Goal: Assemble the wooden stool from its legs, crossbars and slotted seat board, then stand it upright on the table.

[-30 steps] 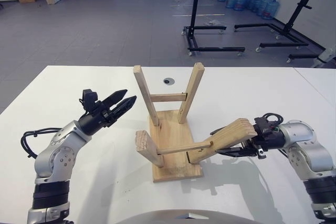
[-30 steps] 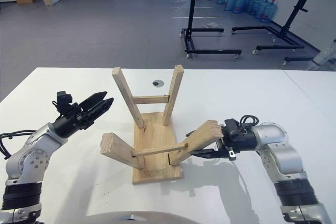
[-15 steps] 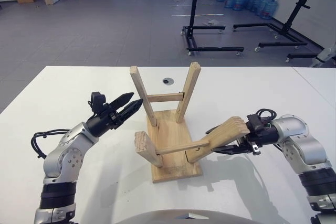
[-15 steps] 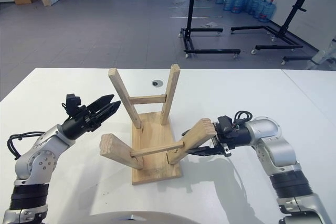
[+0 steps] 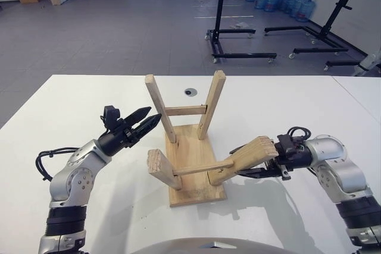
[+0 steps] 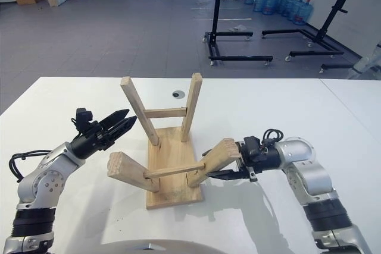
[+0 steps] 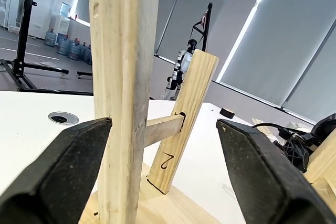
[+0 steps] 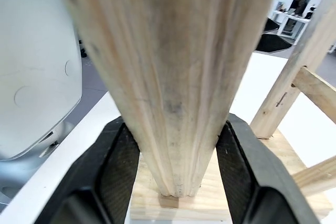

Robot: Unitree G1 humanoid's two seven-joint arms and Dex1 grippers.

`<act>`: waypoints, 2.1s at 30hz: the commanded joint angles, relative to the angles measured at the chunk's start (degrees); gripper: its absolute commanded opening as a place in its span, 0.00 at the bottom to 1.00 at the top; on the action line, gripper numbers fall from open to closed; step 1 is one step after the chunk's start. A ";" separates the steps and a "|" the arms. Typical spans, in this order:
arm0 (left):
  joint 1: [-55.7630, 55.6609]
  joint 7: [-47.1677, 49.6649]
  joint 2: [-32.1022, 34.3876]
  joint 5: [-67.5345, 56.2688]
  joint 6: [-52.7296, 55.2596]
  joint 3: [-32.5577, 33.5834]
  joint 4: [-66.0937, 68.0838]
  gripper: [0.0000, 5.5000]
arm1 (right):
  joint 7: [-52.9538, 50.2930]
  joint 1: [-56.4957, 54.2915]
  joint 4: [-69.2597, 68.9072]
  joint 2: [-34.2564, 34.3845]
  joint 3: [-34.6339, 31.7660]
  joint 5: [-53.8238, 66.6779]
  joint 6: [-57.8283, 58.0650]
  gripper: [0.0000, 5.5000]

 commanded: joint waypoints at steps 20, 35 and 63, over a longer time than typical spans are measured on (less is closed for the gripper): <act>14.07 -8.32 16.92 13.41 -3.09 -2.07 -1.33 0.66 | -5.42 8.23 14.07 -0.17 -4.29 -11.57 -7.34 0.77; 24.87 -8.68 18.47 26.44 -5.35 -21.04 -12.11 0.66 | 0.77 -3.81 54.65 5.51 -4.97 -17.01 -27.87 0.77; 4.20 0.57 -4.47 29.48 -9.41 -31.40 12.58 0.66 | -62.30 -8.54 17.72 25.49 -19.18 -28.75 -17.33 0.77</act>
